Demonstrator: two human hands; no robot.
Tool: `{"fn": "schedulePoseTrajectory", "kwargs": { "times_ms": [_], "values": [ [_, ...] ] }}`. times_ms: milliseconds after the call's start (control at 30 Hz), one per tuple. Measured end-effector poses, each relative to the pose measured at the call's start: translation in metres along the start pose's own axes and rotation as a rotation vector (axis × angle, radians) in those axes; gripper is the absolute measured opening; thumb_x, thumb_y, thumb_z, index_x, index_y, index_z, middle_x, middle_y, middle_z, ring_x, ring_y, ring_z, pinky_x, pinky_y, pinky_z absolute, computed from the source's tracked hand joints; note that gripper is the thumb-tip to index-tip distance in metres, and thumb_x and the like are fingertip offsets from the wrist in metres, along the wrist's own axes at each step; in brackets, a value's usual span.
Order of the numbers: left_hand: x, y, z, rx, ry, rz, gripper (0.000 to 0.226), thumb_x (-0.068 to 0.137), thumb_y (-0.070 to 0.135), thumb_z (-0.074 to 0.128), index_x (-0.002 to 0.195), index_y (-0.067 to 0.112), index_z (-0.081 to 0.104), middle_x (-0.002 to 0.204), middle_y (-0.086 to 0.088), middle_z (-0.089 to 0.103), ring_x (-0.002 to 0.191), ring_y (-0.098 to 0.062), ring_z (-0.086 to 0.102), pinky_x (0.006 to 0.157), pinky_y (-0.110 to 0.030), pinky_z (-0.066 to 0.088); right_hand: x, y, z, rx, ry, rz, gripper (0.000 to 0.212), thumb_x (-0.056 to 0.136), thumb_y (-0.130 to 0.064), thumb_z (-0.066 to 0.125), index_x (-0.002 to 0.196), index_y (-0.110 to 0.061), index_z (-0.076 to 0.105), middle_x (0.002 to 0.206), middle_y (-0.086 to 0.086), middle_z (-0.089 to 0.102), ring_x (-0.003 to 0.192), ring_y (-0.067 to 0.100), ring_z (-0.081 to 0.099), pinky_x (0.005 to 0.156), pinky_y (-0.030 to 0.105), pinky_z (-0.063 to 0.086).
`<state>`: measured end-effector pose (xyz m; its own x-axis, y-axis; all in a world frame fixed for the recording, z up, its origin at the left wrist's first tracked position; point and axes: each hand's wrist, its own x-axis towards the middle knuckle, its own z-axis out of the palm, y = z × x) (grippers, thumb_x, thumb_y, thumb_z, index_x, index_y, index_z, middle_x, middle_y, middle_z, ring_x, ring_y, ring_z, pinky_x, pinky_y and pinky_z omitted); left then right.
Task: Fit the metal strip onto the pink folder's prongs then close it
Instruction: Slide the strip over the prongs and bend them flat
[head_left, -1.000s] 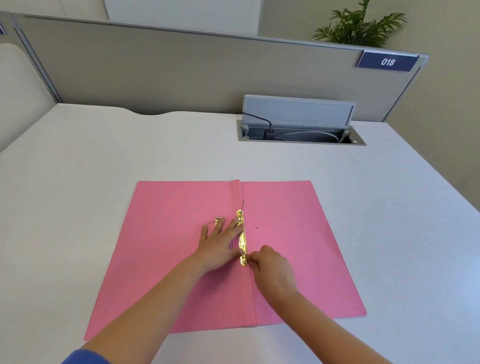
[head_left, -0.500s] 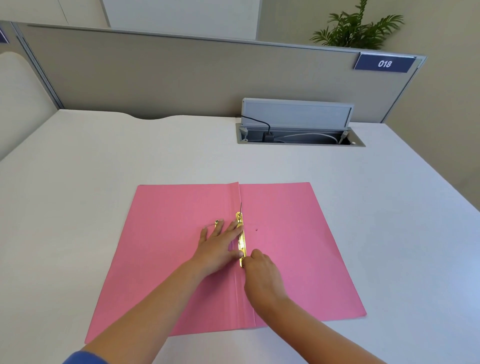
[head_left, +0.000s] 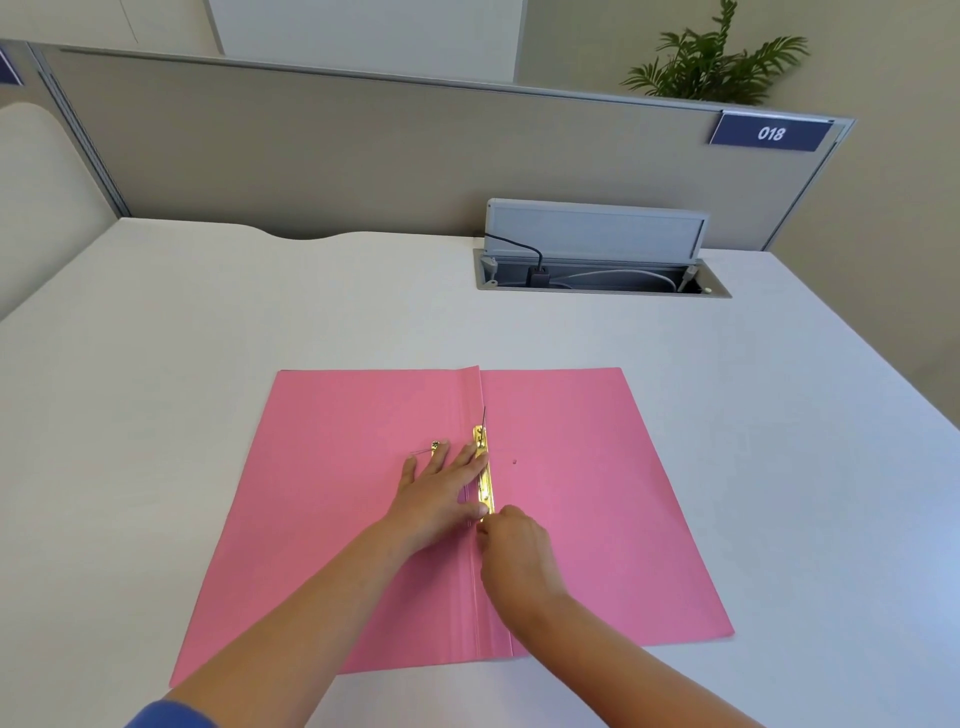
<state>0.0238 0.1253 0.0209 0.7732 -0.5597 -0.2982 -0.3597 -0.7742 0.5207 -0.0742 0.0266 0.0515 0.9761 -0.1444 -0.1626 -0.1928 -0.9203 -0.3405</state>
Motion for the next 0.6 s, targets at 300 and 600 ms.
{"fn": "schedulePoseTrajectory", "kwargs": {
  "times_ms": [300,600],
  "values": [
    [0.001,0.0,0.001,0.004,0.001,-0.002,0.073,0.086,0.04,0.052,0.147,0.036,0.011,0.159,0.013,0.0,0.145,-0.014,-0.013,0.114,-0.049,-0.013,-0.017,-0.005,-0.002,-0.183,0.078,-0.12,0.03,0.07,-0.001,0.07,0.1,0.002,0.069,0.1,0.015,0.067,0.088,0.023,0.065,0.067,0.027,0.047],
    [0.0,0.002,0.001,0.008,0.011,-0.005,0.071,0.088,0.041,0.05,0.147,0.035,0.011,0.158,0.013,-0.001,0.145,-0.014,-0.014,0.114,-0.048,-0.013,-0.022,0.024,0.005,-0.245,0.134,-0.24,0.038,0.016,-0.013,0.089,0.048,-0.02,0.069,0.046,-0.004,0.058,0.039,0.009,0.055,0.033,0.014,0.038]
  ]
}}
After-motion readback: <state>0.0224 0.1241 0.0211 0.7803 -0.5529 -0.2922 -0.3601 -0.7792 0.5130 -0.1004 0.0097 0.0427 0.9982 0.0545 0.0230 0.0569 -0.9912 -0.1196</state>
